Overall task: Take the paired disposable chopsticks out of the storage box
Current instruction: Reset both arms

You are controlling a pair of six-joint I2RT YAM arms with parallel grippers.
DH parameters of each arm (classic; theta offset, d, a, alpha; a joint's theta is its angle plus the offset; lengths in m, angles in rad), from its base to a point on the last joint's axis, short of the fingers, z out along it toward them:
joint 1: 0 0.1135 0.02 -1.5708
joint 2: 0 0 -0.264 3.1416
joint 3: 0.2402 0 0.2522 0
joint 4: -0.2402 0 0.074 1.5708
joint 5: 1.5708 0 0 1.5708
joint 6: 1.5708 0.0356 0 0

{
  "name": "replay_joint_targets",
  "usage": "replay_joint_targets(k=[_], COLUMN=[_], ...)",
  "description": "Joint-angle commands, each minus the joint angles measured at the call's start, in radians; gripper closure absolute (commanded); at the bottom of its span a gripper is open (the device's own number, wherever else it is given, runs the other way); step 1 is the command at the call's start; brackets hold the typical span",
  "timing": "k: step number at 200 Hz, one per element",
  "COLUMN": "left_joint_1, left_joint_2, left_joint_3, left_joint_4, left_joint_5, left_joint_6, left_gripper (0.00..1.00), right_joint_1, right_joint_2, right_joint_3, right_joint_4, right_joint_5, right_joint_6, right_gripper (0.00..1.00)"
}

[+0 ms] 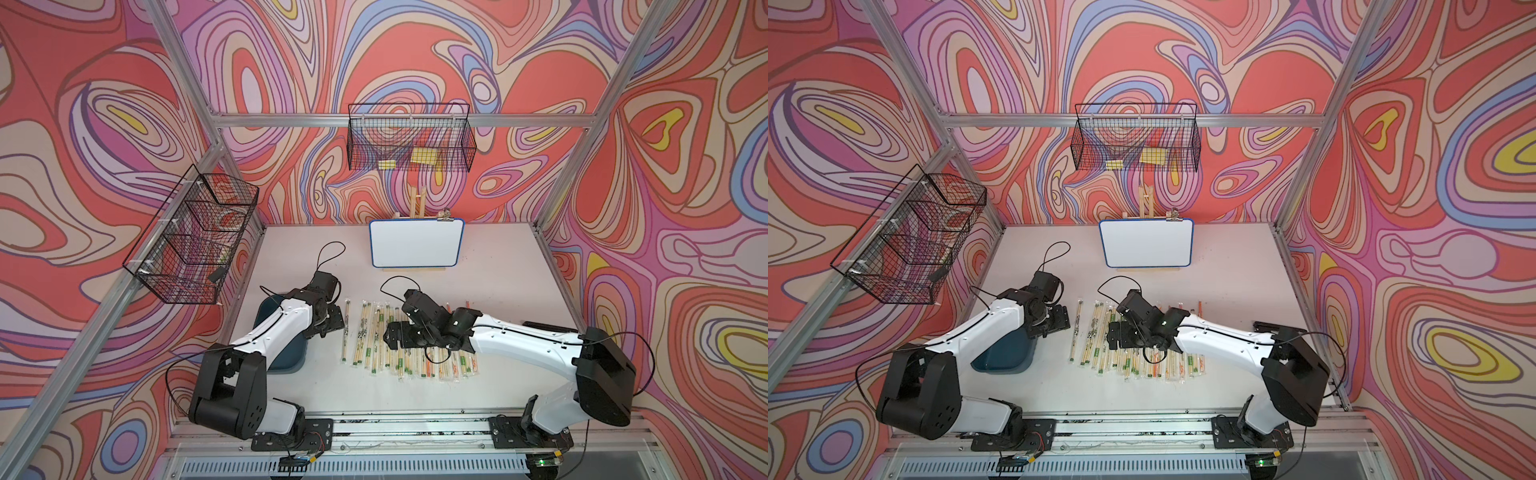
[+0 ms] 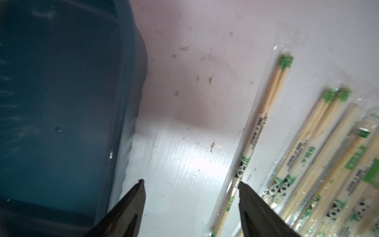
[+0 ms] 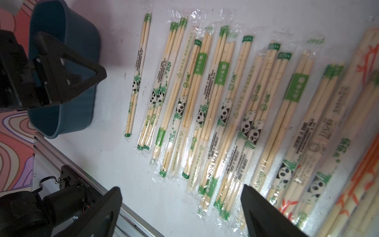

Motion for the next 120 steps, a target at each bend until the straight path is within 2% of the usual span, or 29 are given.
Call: replay_joint_targets(k=[1, 19, 40, 76, 99, 120], left_joint_1=[0.001, 0.002, -0.001, -0.016, -0.016, -0.017], left_joint_2=[-0.063, -0.116, -0.166, -0.254, -0.363, -0.475], left_joint_3=[0.039, 0.061, 0.093, 0.097, -0.014, -0.164], left_joint_4=[-0.031, -0.038, -0.04, 0.028, 0.21, 0.438], left_joint_5=[0.051, 0.065, 0.078, -0.038, -0.154, -0.226], left_joint_6=[0.046, 0.064, 0.094, 0.122, 0.15, 0.264], left_gripper=[0.15, 0.01, 0.0, 0.0, 0.0, 0.0], right_joint_1=[-0.053, -0.141, -0.223, -0.304, -0.421, -0.531], right_joint_2=[-0.072, -0.132, -0.188, -0.222, -0.261, -0.312], right_joint_3=[0.043, 0.053, 0.099, 0.176, 0.112, -0.018], right_joint_4=[-0.066, -0.099, -0.157, -0.209, -0.098, 0.122], right_joint_5=[0.058, 0.062, 0.121, 0.399, 0.508, 0.572], right_joint_6=[-0.036, -0.061, -0.105, -0.211, -0.293, -0.392], right_gripper=[0.02, 0.02, 0.02, 0.02, 0.02, 0.02])
